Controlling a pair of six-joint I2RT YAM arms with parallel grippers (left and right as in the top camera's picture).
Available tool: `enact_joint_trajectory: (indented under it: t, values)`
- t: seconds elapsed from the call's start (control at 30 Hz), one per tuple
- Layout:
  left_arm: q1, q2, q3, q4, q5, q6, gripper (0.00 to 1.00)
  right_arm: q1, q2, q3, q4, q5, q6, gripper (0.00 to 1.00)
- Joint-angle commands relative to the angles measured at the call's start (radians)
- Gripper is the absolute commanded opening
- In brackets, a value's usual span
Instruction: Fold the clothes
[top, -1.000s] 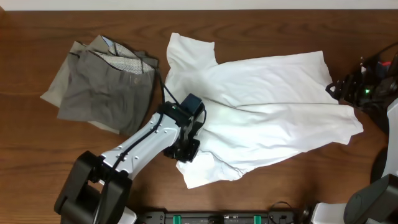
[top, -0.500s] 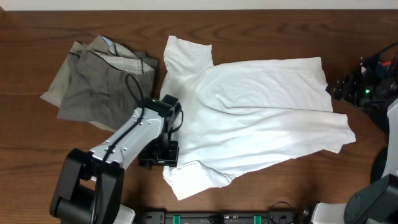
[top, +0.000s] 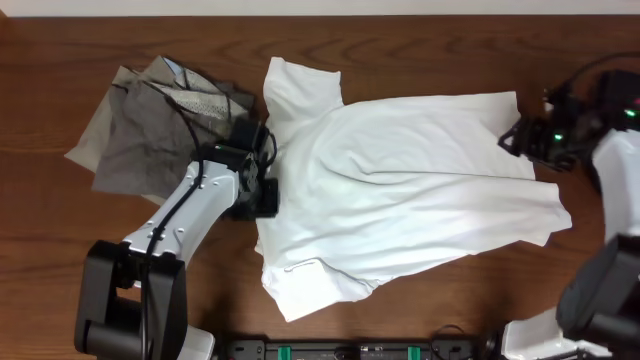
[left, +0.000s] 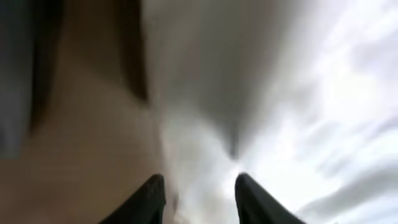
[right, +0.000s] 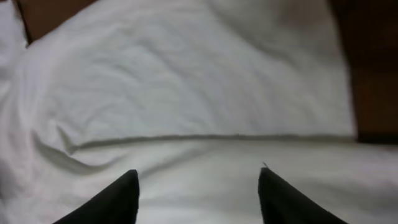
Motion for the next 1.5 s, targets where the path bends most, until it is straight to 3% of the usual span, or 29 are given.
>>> enact_joint_trajectory:
  t: [0.0,0.07,0.13,0.2,0.47,0.87,0.93,1.07,1.17,1.4,1.47]
  values:
    - [0.000,0.000,0.018,0.088,0.020,0.101,0.39,0.048,0.065,-0.001,0.040,-0.011,0.045,0.50]
    - [0.001,0.004,0.018,0.149,0.021,0.101,0.35,0.069,0.105,-0.001,0.082,-0.011,0.072,0.33]
    - [0.001,0.013,0.018,0.192,0.020,0.101,0.22,0.092,0.146,-0.001,0.130,-0.011,0.079,0.15]
    - [0.001,0.023,0.018,0.220,0.021,0.101,0.10,0.117,0.193,-0.001,0.186,-0.011,0.081,0.08]
    - [0.001,0.034,0.018,0.221,0.041,0.100,0.08,0.182,0.361,-0.001,0.393,0.039,0.204,0.01]
    - [0.001,0.033,0.018,0.176,0.110,0.099,0.09,0.175,0.539,0.001,0.692,0.295,0.476,0.01]
    - [0.001,0.033,0.018,0.177,0.142,0.096,0.17,0.163,0.565,0.010,0.752,0.295,0.515,0.01]
    - [0.001,0.033,0.018,0.178,0.186,0.096,0.43,0.140,0.582,0.032,0.859,0.228,0.533,0.01]
    - [0.001,0.033,0.018,0.179,0.190,0.097,0.55,0.117,0.573,0.071,0.898,0.087,0.464,0.11]
    - [0.001,0.033,0.026,0.184,0.190,0.097,0.64,0.019,0.433,0.139,0.775,-0.206,0.304,0.41]
    - [0.001,0.033,0.029,0.209,0.193,0.097,0.65,-0.006,0.366,0.139,0.721,-0.251,0.266,0.46]
